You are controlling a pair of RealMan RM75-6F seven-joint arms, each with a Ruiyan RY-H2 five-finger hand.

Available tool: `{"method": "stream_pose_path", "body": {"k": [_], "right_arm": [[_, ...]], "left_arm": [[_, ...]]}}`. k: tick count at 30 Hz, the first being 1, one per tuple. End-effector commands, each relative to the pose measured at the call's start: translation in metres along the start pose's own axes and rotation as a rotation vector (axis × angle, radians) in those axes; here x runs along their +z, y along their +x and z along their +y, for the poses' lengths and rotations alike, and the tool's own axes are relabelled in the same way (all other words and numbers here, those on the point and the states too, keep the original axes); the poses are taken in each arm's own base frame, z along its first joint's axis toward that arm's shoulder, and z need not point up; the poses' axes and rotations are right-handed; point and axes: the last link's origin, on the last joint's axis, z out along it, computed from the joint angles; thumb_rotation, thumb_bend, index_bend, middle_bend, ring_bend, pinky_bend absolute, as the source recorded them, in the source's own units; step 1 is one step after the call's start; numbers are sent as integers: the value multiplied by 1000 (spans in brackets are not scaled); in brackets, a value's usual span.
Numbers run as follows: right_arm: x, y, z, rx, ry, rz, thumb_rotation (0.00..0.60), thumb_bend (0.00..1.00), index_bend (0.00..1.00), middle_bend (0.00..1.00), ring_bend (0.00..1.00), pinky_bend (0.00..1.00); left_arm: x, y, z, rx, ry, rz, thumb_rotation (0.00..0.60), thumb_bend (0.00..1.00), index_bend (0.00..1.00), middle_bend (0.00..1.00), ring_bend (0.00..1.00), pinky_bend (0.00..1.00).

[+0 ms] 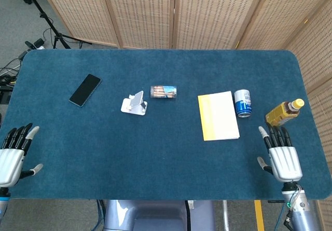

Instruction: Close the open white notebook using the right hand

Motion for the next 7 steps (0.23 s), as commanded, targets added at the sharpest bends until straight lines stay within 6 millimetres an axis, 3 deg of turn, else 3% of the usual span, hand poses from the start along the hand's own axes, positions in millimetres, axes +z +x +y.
{"method": "stream_pose_path", "body": {"k": [1,7], "right_arm": [[-9,1,7,-13,3,0,600,240,0,0,0,0],[-19,7,11,6,-6,17,600,231,0,0,0,0]], "left_arm": [[0,0,0,2,1,0,600,53,0,0,0,0],[4,-2,-5,4,19,-2,600,53,0,0,0,0]]}}
